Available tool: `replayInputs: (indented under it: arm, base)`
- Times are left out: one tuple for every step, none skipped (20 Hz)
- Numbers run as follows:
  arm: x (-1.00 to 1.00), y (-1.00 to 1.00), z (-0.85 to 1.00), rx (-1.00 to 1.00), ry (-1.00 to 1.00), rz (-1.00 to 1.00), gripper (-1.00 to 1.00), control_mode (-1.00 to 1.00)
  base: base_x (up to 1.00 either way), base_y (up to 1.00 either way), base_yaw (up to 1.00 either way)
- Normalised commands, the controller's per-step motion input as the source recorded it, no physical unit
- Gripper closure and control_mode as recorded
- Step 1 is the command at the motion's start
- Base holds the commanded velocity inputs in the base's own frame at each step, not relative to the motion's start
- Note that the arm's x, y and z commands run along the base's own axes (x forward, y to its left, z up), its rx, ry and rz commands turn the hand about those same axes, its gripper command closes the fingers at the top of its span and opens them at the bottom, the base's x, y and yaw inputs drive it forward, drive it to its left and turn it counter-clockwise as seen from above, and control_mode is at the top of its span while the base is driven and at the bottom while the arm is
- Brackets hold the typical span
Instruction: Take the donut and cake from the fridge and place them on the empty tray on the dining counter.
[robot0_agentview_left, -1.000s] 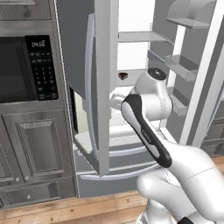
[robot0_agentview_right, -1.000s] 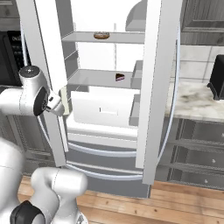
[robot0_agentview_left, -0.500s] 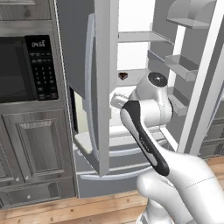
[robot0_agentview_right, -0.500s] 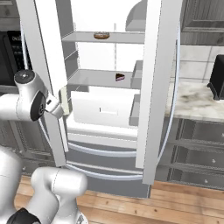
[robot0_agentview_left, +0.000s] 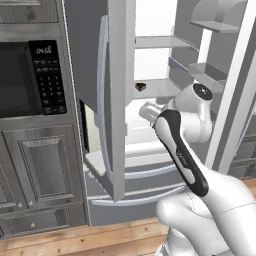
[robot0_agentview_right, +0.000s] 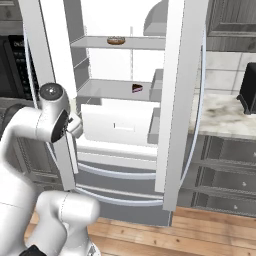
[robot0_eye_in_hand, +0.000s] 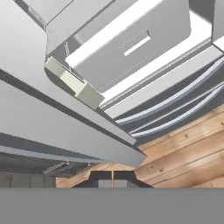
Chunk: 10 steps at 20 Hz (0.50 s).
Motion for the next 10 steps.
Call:
replayInputs:
  arm:
    - [0.13,0.0,0.0,0.09,0.0,-0.09,1.0,-1.0]
    - [0.14,0.0,0.0,0.08,-0.03,-0.1,1.0,-1.0]
    - [0.11,0.0,0.0,0.07,-0.05,-0.12,1.0,-1.0]
    - [0.14,0.0,0.0,0.06,-0.05,-0.13,1.0,-1.0]
    - [0.18,0.0,0.0,0.05,-0.03,-0.13,1.0,-1.0]
    - [0.2,0.0,0.01,0.05,-0.02,-0.13,1.0,-1.0]
    - [0.19,0.0,0.04,0.06,-0.02,-0.12,1.0,-1.0]
    - [0.14,0.0,0.03,0.07,-0.01,-0.11,1.0,-1.0]
    - [0.07,-0.07,0.05,0.07,-0.01,-0.11,1.0,-1.0]
    - [0.07,-0.15,0.09,0.09,0.0,-0.11,1.0,-1.0]
  base:
    - [0.0,0.0,0.0]
    - [0.0,0.0,0.0]
    - [0.0,0.0,0.0]
    - [0.0,0.0,0.0]
    - [0.0,0.0,0.0]
    - [0.0,0.0,0.0]
    - [0.0,0.0,0.0]
    - [0.0,0.0,0.0]
    - [0.0,0.0,0.0]
    - [0.0,0.0,0.0]
